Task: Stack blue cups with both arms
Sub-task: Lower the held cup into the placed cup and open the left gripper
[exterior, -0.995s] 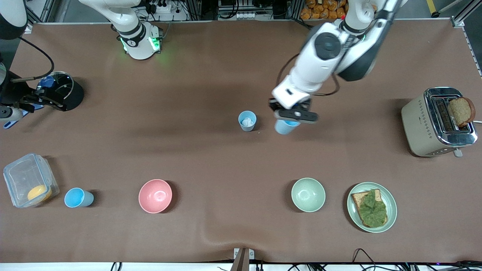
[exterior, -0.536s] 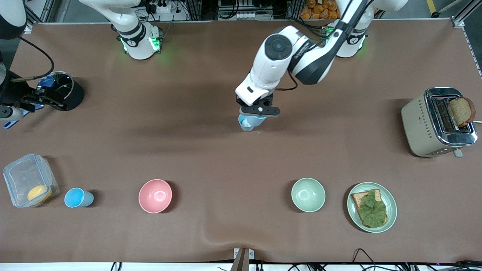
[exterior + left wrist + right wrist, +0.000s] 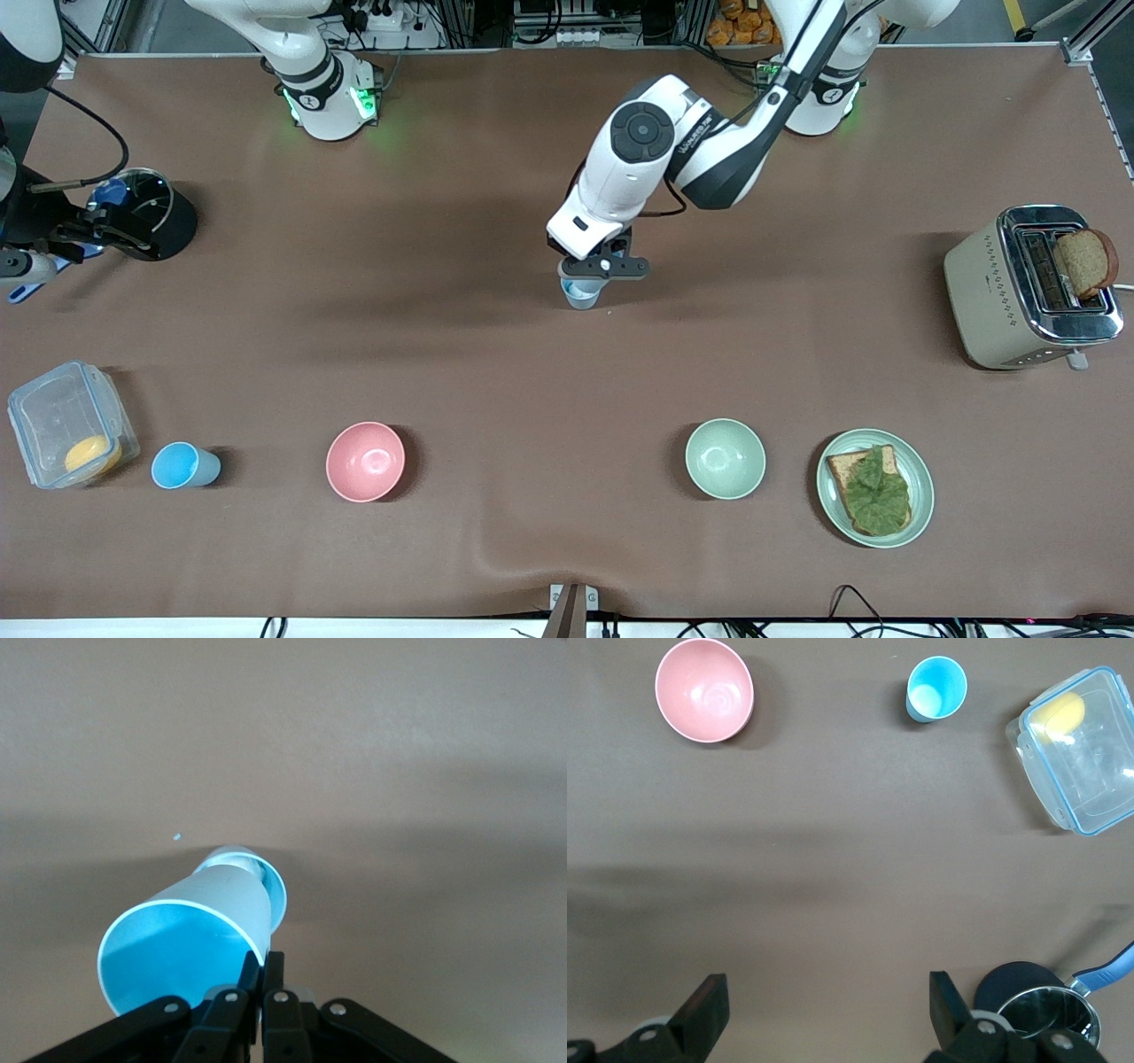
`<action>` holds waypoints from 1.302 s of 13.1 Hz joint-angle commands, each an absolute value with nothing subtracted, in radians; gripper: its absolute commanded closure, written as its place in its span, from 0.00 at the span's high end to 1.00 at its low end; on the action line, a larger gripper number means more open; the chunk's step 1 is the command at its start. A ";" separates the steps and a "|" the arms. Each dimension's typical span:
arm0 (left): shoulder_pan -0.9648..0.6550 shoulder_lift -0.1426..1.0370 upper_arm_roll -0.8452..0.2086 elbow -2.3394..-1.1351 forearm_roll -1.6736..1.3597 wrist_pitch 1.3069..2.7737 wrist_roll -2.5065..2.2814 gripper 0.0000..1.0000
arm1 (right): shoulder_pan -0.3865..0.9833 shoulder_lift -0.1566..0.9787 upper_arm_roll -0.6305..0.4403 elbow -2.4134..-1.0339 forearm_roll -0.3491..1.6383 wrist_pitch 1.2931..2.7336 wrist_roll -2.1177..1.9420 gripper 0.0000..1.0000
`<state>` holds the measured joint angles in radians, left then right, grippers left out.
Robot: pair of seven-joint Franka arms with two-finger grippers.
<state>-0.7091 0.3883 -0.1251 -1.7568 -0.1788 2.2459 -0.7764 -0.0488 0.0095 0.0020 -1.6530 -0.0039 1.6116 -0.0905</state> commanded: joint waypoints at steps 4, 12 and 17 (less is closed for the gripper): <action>-0.741 0.423 -0.107 -1.732 -0.196 2.230 -0.796 0.00 | -0.066 0.021 0.015 -1.626 0.014 1.591 -0.098 1.00; -0.744 0.439 -0.100 -1.730 -0.199 2.236 -0.796 0.00 | -0.064 0.021 0.015 -1.626 0.014 1.589 -0.098 1.00; -0.756 0.451 -0.083 -1.729 -0.201 2.247 -0.796 0.00 | -0.066 0.021 0.015 -1.626 0.014 1.589 -0.098 1.00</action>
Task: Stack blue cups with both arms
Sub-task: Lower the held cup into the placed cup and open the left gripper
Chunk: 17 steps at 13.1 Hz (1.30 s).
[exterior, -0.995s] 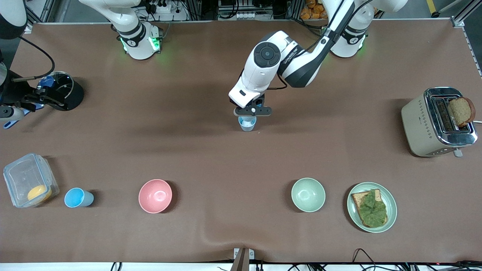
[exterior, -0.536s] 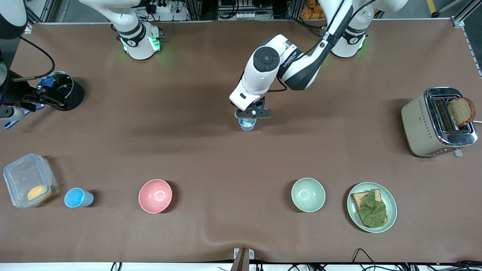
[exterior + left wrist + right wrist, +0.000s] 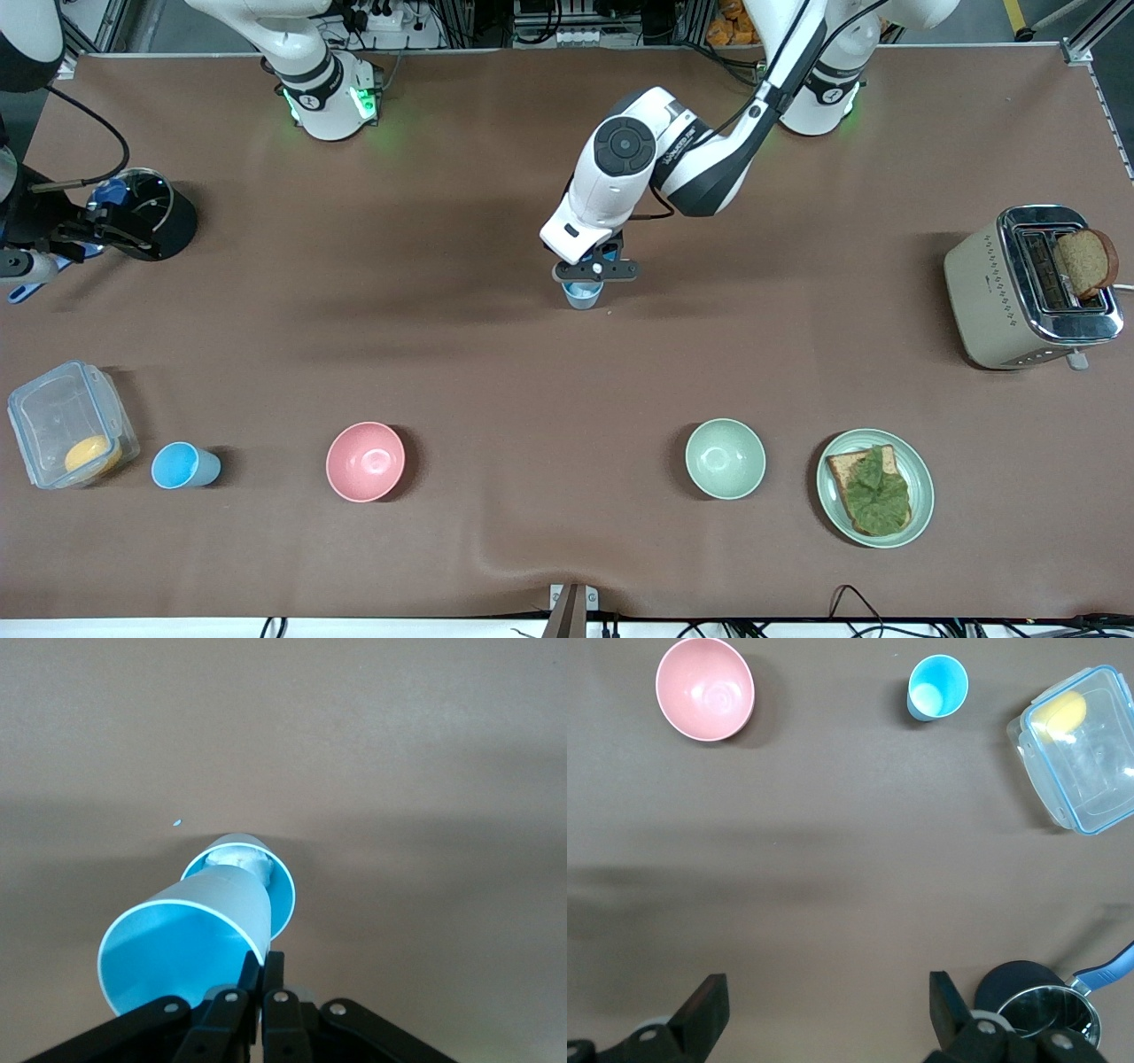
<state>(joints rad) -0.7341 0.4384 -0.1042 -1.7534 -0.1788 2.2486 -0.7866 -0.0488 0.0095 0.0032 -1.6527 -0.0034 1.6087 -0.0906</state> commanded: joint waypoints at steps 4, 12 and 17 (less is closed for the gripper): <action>-0.759 0.451 -0.080 -1.729 -0.199 2.247 -0.793 0.00 | -0.066 0.021 0.015 -1.626 0.014 1.589 -0.098 1.00; -0.765 0.466 -0.064 -1.703 -0.198 2.255 -0.779 0.18 | -0.064 0.021 0.015 -1.626 0.014 1.580 -0.098 1.00; -0.761 0.422 -0.034 -1.712 -0.190 2.249 -0.779 0.66 | -0.064 0.021 0.015 -1.626 0.014 1.572 -0.098 1.00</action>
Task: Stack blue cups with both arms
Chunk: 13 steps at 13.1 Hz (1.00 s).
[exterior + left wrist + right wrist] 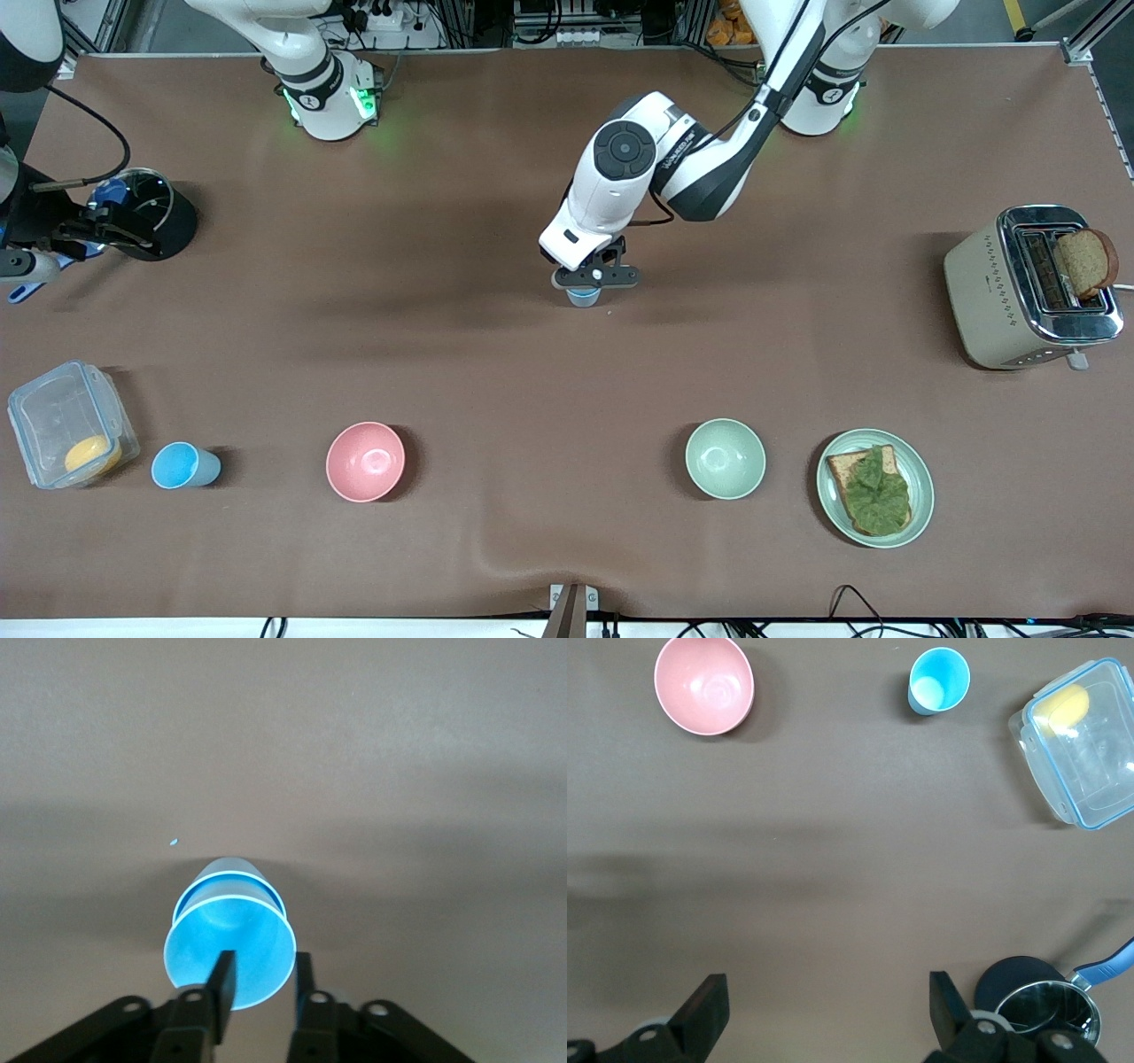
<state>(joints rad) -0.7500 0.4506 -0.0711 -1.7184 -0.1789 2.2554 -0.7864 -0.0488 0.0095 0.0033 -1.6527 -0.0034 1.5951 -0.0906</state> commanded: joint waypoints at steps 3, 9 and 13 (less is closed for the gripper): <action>-0.694 0.322 -0.021 -1.750 -0.184 2.177 -0.776 1.00 | -0.064 0.021 0.015 -1.625 0.014 1.566 -0.098 1.00; -0.471 0.056 -0.021 -1.807 -0.076 1.853 -0.450 1.00 | -0.064 0.021 0.015 -1.624 0.014 1.565 -0.098 1.00; -0.290 -0.098 -0.021 -1.845 -0.034 1.772 -0.237 1.00 | -0.064 0.021 0.015 -1.626 0.014 1.565 -0.097 1.00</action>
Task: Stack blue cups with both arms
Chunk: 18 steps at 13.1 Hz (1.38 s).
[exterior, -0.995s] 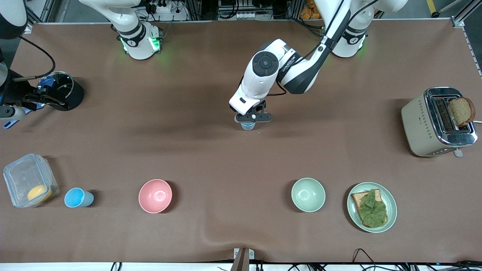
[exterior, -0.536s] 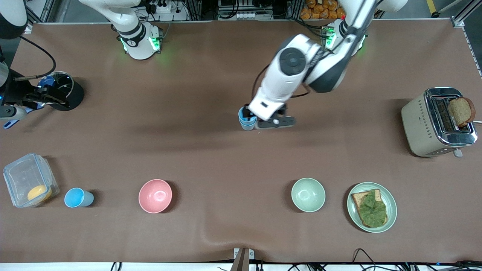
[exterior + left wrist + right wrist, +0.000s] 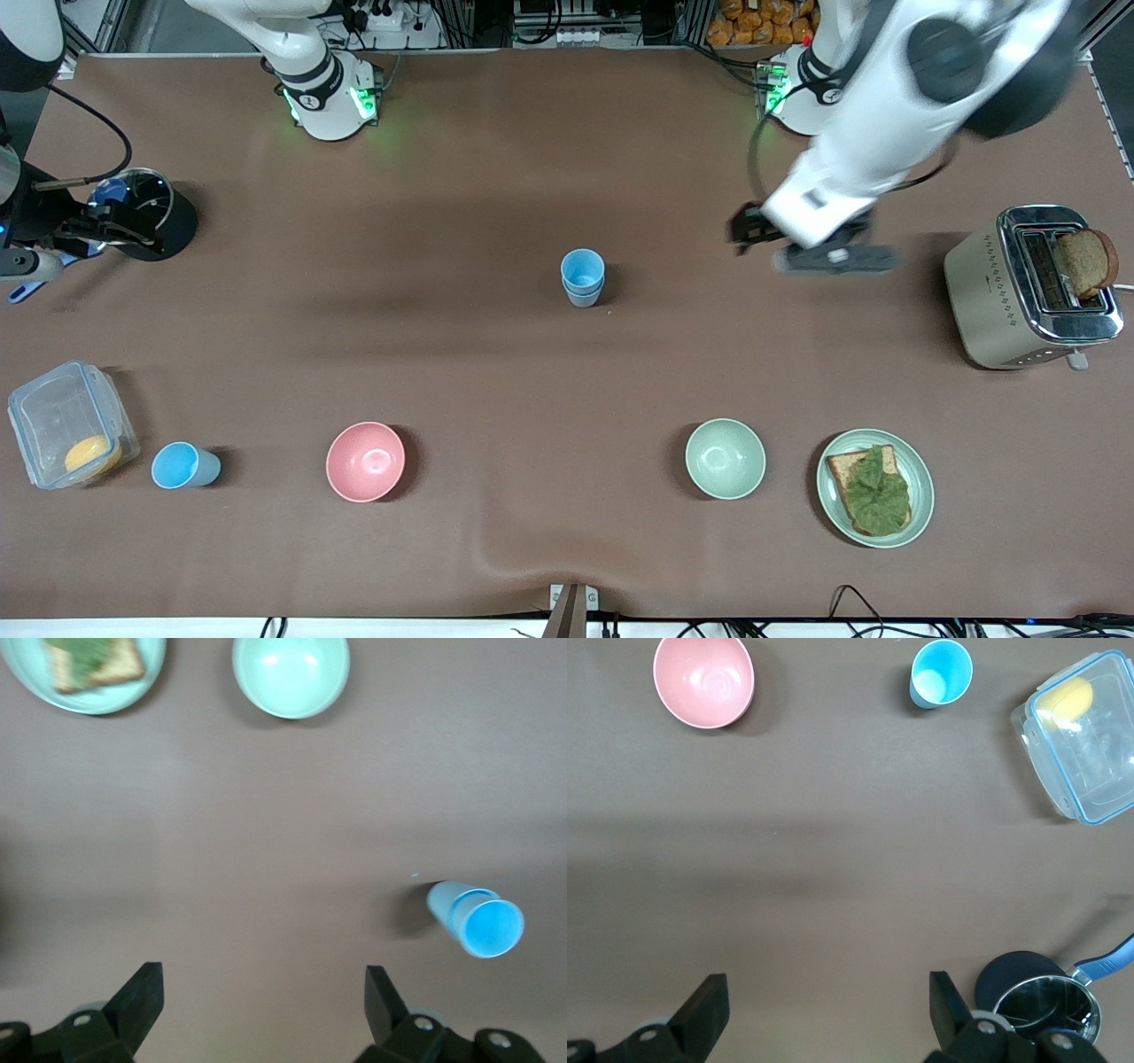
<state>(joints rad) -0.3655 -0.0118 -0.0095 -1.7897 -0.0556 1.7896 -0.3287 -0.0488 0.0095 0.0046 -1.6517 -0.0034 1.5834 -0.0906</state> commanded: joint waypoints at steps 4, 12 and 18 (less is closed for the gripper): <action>-0.167 -0.150 0.030 -1.836 -0.025 1.764 -0.019 1.00 | -0.064 0.021 0.015 -1.625 0.014 1.565 -0.098 1.00; -0.143 -0.175 0.048 -1.815 -0.023 1.683 0.011 1.00 | -0.055 0.021 0.018 -1.624 0.014 1.555 -0.094 1.00; -0.141 -0.175 0.054 -1.809 -0.023 1.666 0.005 1.00 | -0.057 0.021 0.018 -1.626 0.014 1.554 -0.095 1.00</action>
<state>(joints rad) -0.1461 -0.1622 0.0560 -1.8152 -0.0451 1.6971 0.0177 -0.0487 0.0096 0.0119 -1.6514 -0.0023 1.5737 -0.0906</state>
